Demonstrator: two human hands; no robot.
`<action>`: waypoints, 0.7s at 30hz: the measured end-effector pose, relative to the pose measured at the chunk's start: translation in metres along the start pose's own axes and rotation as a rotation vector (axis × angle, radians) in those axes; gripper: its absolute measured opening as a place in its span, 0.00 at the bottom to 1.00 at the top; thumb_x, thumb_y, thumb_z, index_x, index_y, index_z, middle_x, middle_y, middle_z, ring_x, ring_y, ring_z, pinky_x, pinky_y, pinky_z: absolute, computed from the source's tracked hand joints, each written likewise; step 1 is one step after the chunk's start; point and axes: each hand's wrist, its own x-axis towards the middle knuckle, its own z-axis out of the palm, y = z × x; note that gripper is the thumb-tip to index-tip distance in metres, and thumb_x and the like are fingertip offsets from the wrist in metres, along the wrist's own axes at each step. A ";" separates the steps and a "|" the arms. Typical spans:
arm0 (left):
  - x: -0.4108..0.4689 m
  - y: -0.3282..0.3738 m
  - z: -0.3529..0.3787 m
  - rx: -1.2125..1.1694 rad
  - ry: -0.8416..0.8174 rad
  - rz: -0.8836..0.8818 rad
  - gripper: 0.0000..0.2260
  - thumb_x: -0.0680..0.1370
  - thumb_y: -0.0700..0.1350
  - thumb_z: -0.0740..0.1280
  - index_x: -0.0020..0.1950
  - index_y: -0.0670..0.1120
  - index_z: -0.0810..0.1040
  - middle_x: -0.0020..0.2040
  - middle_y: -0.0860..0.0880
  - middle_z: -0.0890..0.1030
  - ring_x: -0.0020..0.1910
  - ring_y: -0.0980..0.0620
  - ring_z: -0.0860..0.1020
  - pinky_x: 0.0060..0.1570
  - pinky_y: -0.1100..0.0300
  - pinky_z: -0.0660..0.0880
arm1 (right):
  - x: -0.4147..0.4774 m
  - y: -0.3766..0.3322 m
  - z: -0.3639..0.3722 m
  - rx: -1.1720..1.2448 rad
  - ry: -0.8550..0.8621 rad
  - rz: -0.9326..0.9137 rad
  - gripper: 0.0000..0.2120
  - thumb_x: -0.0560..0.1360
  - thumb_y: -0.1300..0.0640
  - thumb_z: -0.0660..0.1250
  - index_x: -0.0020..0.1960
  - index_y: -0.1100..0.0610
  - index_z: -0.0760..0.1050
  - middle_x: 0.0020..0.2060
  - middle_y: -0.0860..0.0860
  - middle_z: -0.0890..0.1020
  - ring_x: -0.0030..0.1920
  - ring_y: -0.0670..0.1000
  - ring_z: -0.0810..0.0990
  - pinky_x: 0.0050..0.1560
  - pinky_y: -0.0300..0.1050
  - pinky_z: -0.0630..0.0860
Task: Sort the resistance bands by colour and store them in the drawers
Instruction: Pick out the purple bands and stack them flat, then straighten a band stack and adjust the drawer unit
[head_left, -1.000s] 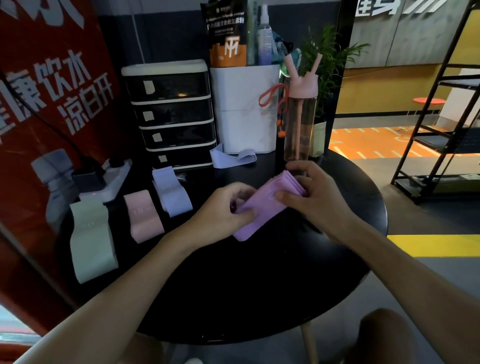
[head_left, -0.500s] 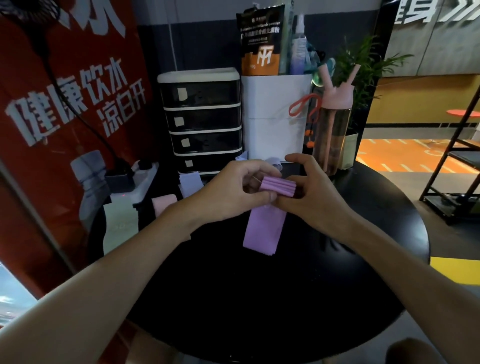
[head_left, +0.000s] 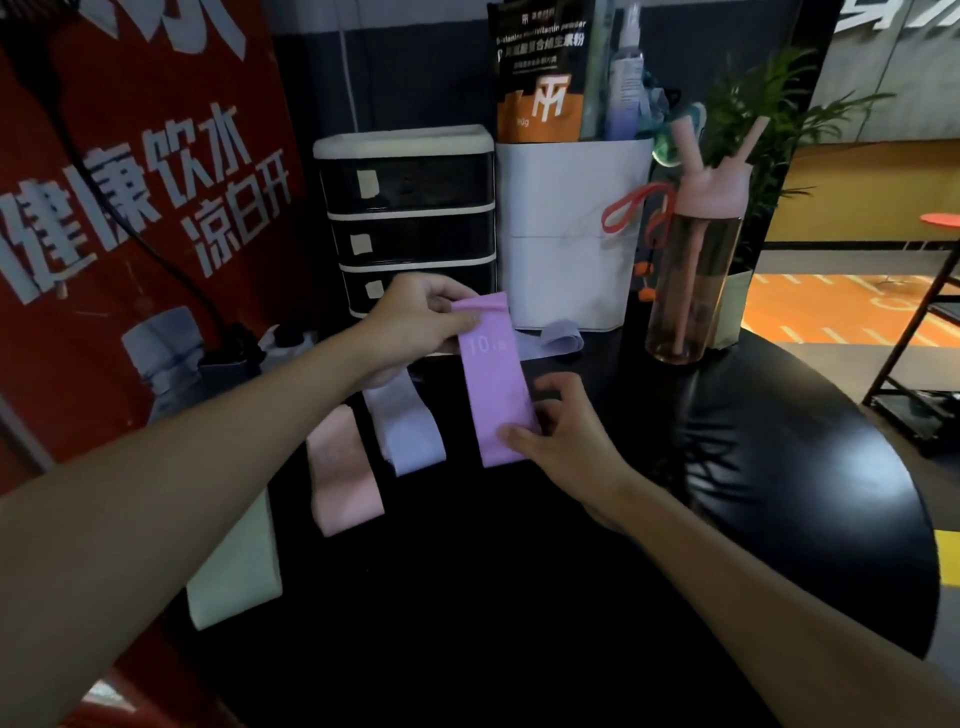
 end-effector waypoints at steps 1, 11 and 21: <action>0.009 -0.005 -0.003 0.021 0.009 -0.015 0.07 0.78 0.33 0.69 0.56 0.38 0.80 0.53 0.35 0.82 0.46 0.47 0.84 0.46 0.58 0.83 | 0.006 0.000 0.004 -0.002 0.012 0.000 0.25 0.72 0.60 0.74 0.61 0.52 0.62 0.52 0.57 0.79 0.47 0.52 0.81 0.47 0.46 0.80; 0.065 -0.052 -0.022 0.248 -0.116 -0.193 0.04 0.78 0.33 0.69 0.51 0.40 0.79 0.48 0.37 0.83 0.46 0.46 0.84 0.44 0.57 0.84 | 0.041 0.013 0.022 -0.280 -0.053 -0.102 0.17 0.75 0.56 0.70 0.59 0.49 0.67 0.38 0.51 0.80 0.32 0.41 0.76 0.37 0.35 0.72; 0.081 -0.068 -0.019 0.772 -0.204 -0.060 0.16 0.74 0.43 0.76 0.60 0.44 0.78 0.51 0.47 0.80 0.48 0.50 0.80 0.52 0.55 0.79 | 0.033 0.020 0.014 -0.672 -0.039 -0.276 0.25 0.72 0.43 0.70 0.65 0.51 0.71 0.58 0.46 0.77 0.57 0.49 0.73 0.61 0.52 0.70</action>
